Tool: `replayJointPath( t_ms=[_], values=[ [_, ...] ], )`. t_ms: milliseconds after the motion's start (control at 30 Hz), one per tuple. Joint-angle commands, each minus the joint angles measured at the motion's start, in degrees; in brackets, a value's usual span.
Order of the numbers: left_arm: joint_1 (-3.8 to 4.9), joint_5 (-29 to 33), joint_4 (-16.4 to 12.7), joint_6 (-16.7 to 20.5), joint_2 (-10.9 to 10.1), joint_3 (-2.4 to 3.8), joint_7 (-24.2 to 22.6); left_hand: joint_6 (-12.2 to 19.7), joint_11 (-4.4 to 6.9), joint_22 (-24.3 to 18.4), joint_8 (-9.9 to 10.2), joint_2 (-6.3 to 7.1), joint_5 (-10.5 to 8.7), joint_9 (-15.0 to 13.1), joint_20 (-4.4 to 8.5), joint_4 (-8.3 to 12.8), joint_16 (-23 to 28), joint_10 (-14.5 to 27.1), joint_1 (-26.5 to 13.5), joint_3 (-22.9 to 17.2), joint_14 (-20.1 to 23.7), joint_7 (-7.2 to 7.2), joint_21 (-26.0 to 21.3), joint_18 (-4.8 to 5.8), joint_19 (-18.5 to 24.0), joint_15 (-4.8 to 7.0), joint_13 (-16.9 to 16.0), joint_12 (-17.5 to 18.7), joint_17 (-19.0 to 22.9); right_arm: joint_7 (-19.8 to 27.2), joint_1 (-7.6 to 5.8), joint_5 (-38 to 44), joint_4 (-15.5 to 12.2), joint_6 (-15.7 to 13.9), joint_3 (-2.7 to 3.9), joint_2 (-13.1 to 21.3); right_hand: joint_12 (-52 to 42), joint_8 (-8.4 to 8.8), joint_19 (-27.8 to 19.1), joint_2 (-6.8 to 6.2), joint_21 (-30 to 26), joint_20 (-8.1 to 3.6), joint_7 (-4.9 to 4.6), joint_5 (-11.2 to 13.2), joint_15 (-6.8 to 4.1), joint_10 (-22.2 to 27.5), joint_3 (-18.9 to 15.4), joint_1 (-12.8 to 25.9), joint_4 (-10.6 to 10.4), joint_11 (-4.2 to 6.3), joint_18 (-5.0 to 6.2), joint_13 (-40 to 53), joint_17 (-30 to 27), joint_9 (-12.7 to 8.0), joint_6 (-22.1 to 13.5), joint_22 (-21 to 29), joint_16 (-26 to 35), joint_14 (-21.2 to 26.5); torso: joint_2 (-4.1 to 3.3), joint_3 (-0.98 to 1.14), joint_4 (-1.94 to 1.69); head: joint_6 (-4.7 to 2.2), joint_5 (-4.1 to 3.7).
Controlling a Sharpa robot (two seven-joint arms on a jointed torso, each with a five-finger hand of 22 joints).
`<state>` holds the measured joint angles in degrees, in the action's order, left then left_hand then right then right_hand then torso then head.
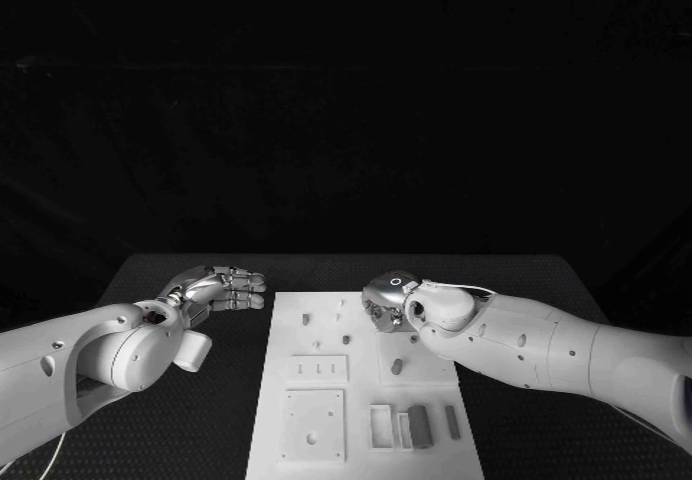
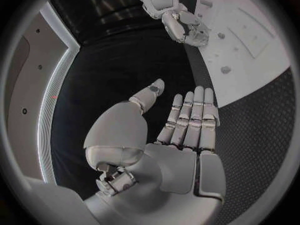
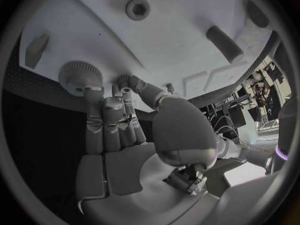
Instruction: Assemble the parts on the task board
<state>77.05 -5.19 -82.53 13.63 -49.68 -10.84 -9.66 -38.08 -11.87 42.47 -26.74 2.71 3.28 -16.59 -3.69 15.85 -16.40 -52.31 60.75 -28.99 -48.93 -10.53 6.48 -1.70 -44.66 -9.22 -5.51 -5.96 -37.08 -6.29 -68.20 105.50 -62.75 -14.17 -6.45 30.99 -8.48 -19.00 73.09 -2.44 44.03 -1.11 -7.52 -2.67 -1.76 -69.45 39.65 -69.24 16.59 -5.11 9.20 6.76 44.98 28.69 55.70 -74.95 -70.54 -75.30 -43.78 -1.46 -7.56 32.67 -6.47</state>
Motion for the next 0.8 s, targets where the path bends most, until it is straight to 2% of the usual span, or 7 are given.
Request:
replayJointPath(
  t_ms=[33,200,333,500,667,800],
  values=[
    [0.14,-0.21,-0.13,-0.9,0.01,0.06,-0.52,0.08,-0.45,-0.1,0.28,0.08,-0.26,0.06,-0.05,0.02,0.23,0.0,-0.64,0.22,-0.1,-2.42,-0.37,0.29,-0.27,-0.26,0.1,0.26,-0.09,-1.49,0.59,2.35,-0.47,-3.5,-0.35,0.17,-0.55,-0.41,0.42,-0.47,0.42,-0.14,0.03,-0.4,-0.47,-2.3,0.56,0.63,-0.02,0.92,5.8,0.86,-0.16,0.17,0.65,-1.22,-0.35,0.06,-0.12,-0.03,-0.07,-0.24,-0.06],
    [0.14,-0.21,-0.18,-0.91,-0.05,0.06,-0.55,0.1,-0.47,-0.11,0.32,0.07,-0.26,0.07,-0.05,0.02,0.26,0.03,-0.64,0.21,-0.09,-2.42,-0.4,0.29,-0.26,-0.26,0.12,0.32,-0.09,-3.45,0.59,4.23,-1.85,-8.07,-0.32,0.55,-0.64,-0.53,0.6,-0.78,0.6,-0.22,0.19,-0.39,-0.62,-2.66,0.89,0.75,0.0,1.07,5.8,1.07,-0.29,0.28,1.02,-1.24,-0.6,0.0,-0.2,-0.08,-0.15,-0.72,-0.28],
    [0.14,-0.21,-0.21,-0.92,-0.12,0.06,-0.55,0.11,-0.48,-0.12,0.34,0.09,-0.26,0.07,-0.05,0.03,0.27,0.04,-0.65,0.21,-0.09,-2.42,-0.42,0.29,-0.26,-0.26,0.13,0.35,-0.1,-4.66,0.56,4.83,-2.49,-10.18,-0.27,0.55,-0.66,-0.6,0.77,-1.06,0.78,-0.27,0.3,-0.4,-0.72,-2.89,1.14,0.78,0.01,1.18,5.8,1.23,-0.38,0.35,1.29,-1.25,-0.85,-0.05,-0.28,-0.07,-0.11,-1.05,-0.16],
    [0.15,-0.21,-0.25,-0.93,-0.12,0.06,-0.56,0.11,-0.49,-0.12,0.36,0.09,-0.26,0.07,-0.06,0.03,0.29,0.05,-0.65,0.21,-0.08,-2.42,-0.44,0.3,-0.26,-0.27,0.14,0.38,-0.1,-4.82,0.51,4.99,-2.61,-10.46,-0.02,-0.13,-0.65,-0.62,0.86,-1.21,0.89,-0.3,0.36,-0.4,-0.77,-3.0,1.3,0.78,0.02,1.22,5.8,1.31,-0.44,0.38,1.43,-1.25,-0.99,-0.07,-0.38,-0.14,-0.15,-1.3,-0.15],
    [0.17,-0.21,-0.2,-0.96,-0.07,0.07,-0.58,0.12,-0.5,-0.13,0.37,0.1,-0.26,0.07,-0.06,0.04,0.3,0.05,-0.65,0.21,-0.08,-2.41,-0.45,0.3,-0.25,-0.27,0.15,0.41,-0.11,-5.42,0.48,5.24,-2.42,-11.18,0.19,-1.07,-0.64,-0.62,0.88,-1.25,0.92,-0.3,0.37,-0.4,-0.77,-3.02,1.33,0.79,0.01,1.23,5.8,1.33,-0.45,0.39,1.45,-1.25,-1.03,-0.07,-0.47,-0.1,-0.19,-1.52,-0.07],
    [0.2,-0.25,-0.12,-0.98,0.01,0.08,-0.56,0.12,-0.51,-0.14,0.4,0.09,-0.26,0.08,-0.07,0.03,0.32,0.05,-0.66,0.21,-0.07,-2.41,-0.48,0.31,-0.25,-0.27,0.16,0.44,-0.11,-5.74,0.36,5.3,-1.31,-12.02,0.39,-2.29,-0.62,-0.61,0.91,-1.35,0.97,-0.3,0.38,-0.4,-0.79,-3.05,1.38,0.83,0.0,1.25,5.8,1.36,-0.48,0.39,1.5,-1.26,-1.11,-0.08,-0.49,-0.1,-0.24,-1.64,0.03]
  ],
)
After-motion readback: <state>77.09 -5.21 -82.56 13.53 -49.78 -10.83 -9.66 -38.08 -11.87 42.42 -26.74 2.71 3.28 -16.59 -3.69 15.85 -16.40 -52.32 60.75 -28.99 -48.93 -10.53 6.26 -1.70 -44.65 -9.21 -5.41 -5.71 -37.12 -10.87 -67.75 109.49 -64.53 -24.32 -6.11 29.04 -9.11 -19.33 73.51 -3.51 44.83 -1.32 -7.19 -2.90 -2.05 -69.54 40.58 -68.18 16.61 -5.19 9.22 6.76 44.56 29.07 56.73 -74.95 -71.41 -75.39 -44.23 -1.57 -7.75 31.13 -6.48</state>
